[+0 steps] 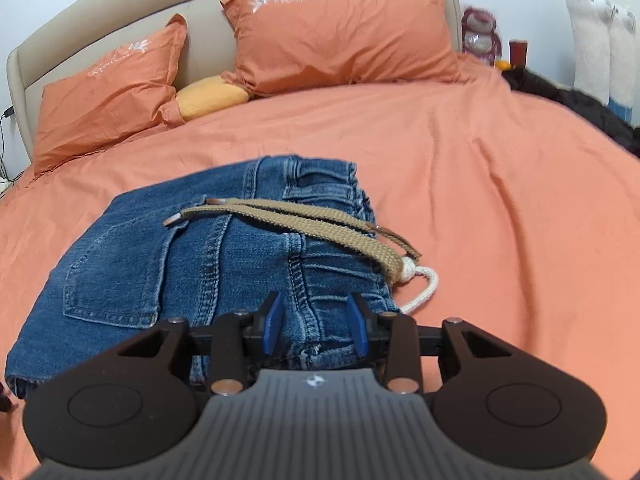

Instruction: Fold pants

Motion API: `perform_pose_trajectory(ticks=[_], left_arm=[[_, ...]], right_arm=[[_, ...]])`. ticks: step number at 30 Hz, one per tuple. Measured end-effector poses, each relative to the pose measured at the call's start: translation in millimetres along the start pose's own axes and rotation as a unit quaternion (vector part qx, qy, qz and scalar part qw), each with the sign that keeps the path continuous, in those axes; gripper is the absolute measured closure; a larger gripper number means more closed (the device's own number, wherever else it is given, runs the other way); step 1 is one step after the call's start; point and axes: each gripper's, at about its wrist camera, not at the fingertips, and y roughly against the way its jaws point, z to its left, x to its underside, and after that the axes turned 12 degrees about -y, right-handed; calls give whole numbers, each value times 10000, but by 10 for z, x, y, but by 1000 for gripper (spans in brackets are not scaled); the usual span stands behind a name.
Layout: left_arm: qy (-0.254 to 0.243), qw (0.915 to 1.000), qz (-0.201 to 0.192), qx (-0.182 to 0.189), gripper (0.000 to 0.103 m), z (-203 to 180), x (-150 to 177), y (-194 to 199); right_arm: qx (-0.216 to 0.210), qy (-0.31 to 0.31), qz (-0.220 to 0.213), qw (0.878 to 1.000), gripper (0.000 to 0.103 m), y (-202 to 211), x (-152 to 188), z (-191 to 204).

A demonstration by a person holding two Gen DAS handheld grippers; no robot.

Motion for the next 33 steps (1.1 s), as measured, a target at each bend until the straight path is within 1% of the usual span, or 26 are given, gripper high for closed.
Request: perform_pose_trajectory(ticks=[1,2,3,4,5,7,9,11,13,15,16,17,18,20,21,23,26,29,31,33], left_arm=[[34,10000,-91,-18,69,3,-8,74],[43,9998,-190,-75,63,-3,-25,151],[28,9995,-268,-149,61,-12,-73,203],[3,9992,-328,-223,57,-23,-108,256],[-42,9988,-382,-308,56,-29,-158,298],[-170,9976,-505,-444,55,-38,-269,340],[-280,9972,-536,-431,55,-8,-393,338],[-319,9970,-559,-429,55,12,-524,325],[-444,9962,-597,-459,55,17,-632,313],[-444,9960,-611,-472,54,58,-736,281],[-359,9967,-611,-393,53,103,-789,247],[-237,9974,-632,-260,47,165,-832,218],[-74,9977,-663,-112,44,238,-874,185],[309,9968,-728,123,36,380,-937,126],[482,9956,-765,264,33,448,-965,90],[760,9926,-820,473,24,573,-1013,15],[1128,9873,-899,669,21,726,-1060,-125],[1577,9796,-868,898,19,882,-1081,-310],[1843,9728,-838,1129,19,986,-1082,-442],[2088,9653,-843,1326,19,1075,-1081,-569]], right_arm=[[8,-46,-29,10000,62,54,7,-10],[-3,-136,-42,9999,62,108,13,-30],[-4,-258,-30,9997,62,155,14,-58],[-1,-402,-16,9992,60,200,10,-95],[-13,-536,-14,9986,57,243,10,-131],[-40,-833,-29,9965,45,326,18,-200],[-100,-1173,13,9930,39,394,41,-277],[-166,-1460,100,9891,39,438,69,-341],[-179,-1644,172,9861,36,463,101,-392],[-185,-1833,235,9826,34,465,116,-437],[-215,-1958,267,9801,30,456,119,-468],[-249,-2099,294,9770,28,444,121,-505],[-295,-2262,314,9731,25,431,126,-544],[-411,-2607,381,9638,24,388,127,-624],[-493,-2777,437,9584,24,359,133,-668],[-698,-3165,584,9442,24,293,159,-762],[-876,-3664,759,9232,23,174,199,-865],[-880,-4056,842,9059,23,58,242,-954],[-926,-4171,874,8999,20,-9,255,-972],[-937,-4204,890,8981,19,-74,252,-961]])
